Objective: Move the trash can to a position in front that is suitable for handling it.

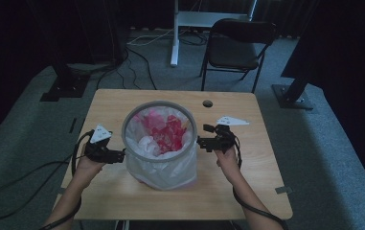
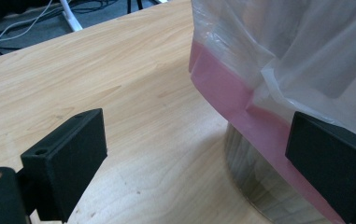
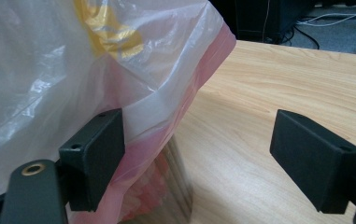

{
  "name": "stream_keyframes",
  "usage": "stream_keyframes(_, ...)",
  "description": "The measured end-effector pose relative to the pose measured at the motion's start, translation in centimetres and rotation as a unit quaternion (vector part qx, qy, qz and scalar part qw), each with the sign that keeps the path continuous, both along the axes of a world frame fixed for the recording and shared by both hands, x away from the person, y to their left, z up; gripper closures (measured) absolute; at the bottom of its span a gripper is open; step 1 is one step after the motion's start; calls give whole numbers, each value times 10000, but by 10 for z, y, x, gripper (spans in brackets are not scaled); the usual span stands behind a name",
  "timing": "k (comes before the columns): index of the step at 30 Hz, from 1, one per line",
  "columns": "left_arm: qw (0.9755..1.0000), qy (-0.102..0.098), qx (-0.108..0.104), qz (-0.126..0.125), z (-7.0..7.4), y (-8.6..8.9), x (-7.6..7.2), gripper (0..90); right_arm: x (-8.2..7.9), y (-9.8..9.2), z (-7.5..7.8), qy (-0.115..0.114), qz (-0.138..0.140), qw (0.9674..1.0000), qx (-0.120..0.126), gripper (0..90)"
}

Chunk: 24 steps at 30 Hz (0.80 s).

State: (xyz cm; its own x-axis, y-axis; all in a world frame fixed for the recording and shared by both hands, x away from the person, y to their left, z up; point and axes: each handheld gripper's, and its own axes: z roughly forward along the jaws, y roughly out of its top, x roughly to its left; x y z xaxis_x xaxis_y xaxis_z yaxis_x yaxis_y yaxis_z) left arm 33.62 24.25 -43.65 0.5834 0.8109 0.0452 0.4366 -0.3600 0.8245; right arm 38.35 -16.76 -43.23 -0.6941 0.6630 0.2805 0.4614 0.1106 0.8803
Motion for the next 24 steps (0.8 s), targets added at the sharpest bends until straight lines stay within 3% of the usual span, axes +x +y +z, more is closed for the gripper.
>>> stream_keyframes(6,10000,-59,60,11,0,4,-17,52,-17,4,0,-16,40,10000,-9,172)
stream_keyframes(24,9999,-37,77,-74,-1,9,-53,52,-44,8,-2,-33,237,9997,58,171)
